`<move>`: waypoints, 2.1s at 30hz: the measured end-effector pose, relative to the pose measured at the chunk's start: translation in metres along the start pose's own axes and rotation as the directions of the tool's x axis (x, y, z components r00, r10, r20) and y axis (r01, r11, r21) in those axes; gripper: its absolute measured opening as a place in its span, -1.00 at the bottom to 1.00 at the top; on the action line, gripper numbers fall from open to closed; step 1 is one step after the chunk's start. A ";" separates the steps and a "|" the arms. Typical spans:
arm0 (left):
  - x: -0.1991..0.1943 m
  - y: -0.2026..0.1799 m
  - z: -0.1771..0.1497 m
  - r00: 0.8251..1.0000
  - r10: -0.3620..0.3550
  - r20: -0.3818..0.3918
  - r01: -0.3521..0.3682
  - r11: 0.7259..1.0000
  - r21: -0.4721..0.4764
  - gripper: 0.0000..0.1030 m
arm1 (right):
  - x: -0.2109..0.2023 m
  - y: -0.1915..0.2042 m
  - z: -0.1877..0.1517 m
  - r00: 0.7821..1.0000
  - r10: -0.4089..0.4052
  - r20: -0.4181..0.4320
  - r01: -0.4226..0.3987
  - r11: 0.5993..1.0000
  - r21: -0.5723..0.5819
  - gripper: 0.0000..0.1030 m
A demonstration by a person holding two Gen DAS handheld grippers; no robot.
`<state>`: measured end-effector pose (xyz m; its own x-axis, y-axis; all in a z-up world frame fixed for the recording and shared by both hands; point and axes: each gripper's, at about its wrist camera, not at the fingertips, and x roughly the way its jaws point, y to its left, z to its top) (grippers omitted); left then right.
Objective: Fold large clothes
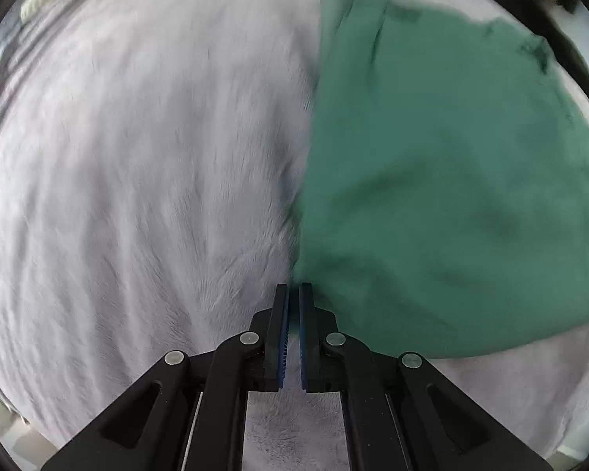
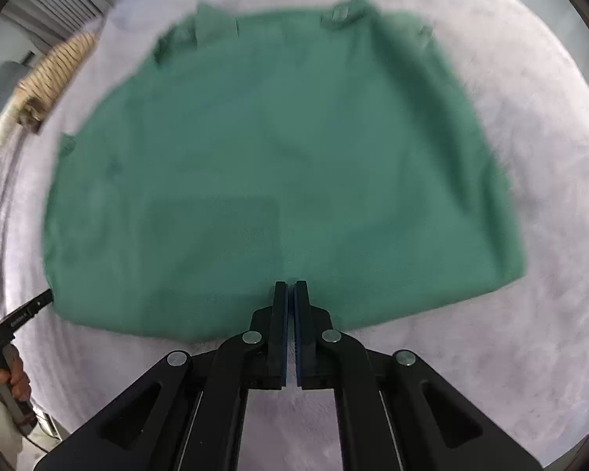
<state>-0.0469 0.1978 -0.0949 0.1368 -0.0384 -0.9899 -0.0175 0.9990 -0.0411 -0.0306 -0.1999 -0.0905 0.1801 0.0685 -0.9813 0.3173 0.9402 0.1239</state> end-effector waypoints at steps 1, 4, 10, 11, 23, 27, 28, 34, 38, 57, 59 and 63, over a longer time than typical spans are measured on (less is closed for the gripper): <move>-0.003 0.002 -0.002 1.000 -0.010 0.011 0.010 1.000 -0.006 -0.93 | 0.002 -0.003 -0.003 1.000 0.002 -0.011 -0.002 1.000 0.018 -0.95; -0.015 0.003 -0.008 1.000 0.006 0.008 -0.007 1.000 0.029 -0.93 | -0.009 -0.009 -0.012 0.999 0.030 -0.016 -0.029 0.998 0.059 -0.95; -0.039 0.013 -0.032 1.000 0.005 -0.023 -0.004 0.999 0.033 -0.93 | -0.033 -0.016 -0.037 0.997 0.048 -0.058 -0.044 0.997 0.071 -0.94; -0.042 0.012 -0.036 1.000 0.001 -0.028 0.000 1.000 0.031 -0.93 | -0.036 -0.016 -0.039 0.997 0.052 -0.061 -0.048 0.996 0.074 -0.94; -0.090 -0.009 -0.083 0.999 0.031 -0.014 -0.030 0.997 0.068 -0.93 | -0.070 -0.013 -0.063 0.993 0.096 -0.068 -0.089 0.990 0.105 -0.87; -0.103 -0.009 -0.100 1.000 0.016 -0.016 -0.015 0.999 0.052 -0.93 | -0.074 -0.003 -0.061 0.995 0.091 -0.051 -0.085 0.990 0.112 -0.04; -0.106 -0.009 -0.104 1.000 0.014 -0.016 -0.013 0.999 0.050 -0.93 | -0.078 -0.003 -0.062 0.995 0.089 -0.039 -0.084 0.990 0.112 0.06; -0.120 -0.013 -0.111 1.000 -0.003 0.004 0.003 0.999 0.032 0.23 | -0.087 0.000 -0.063 0.996 0.088 -0.028 -0.085 0.990 0.111 0.06; -0.132 -0.012 -0.115 0.999 0.022 0.039 -0.023 0.999 0.029 0.99 | -0.089 0.004 -0.063 0.996 0.089 -0.024 -0.086 0.990 0.114 0.14; -0.125 -0.023 -0.110 0.998 0.027 0.050 -0.031 0.997 0.077 0.99 | -0.104 0.042 -0.071 0.995 0.098 0.029 -0.097 0.995 -0.014 0.74; -0.128 -0.022 -0.109 0.998 0.022 0.052 -0.026 0.997 0.075 0.99 | -0.102 0.044 -0.073 0.995 0.096 0.011 -0.096 0.995 -0.015 0.74; -0.145 -0.025 -0.113 0.998 0.017 0.058 -0.021 0.997 0.070 0.99 | -0.101 0.046 -0.074 0.997 0.068 -0.023 -0.068 0.997 -0.022 0.74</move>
<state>-0.1783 0.1761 0.0342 0.1938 -0.0205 -0.9808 0.0496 0.9987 -0.0111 -0.1027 -0.1388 0.0039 0.1803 0.1398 -0.9736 0.2833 0.9405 0.1875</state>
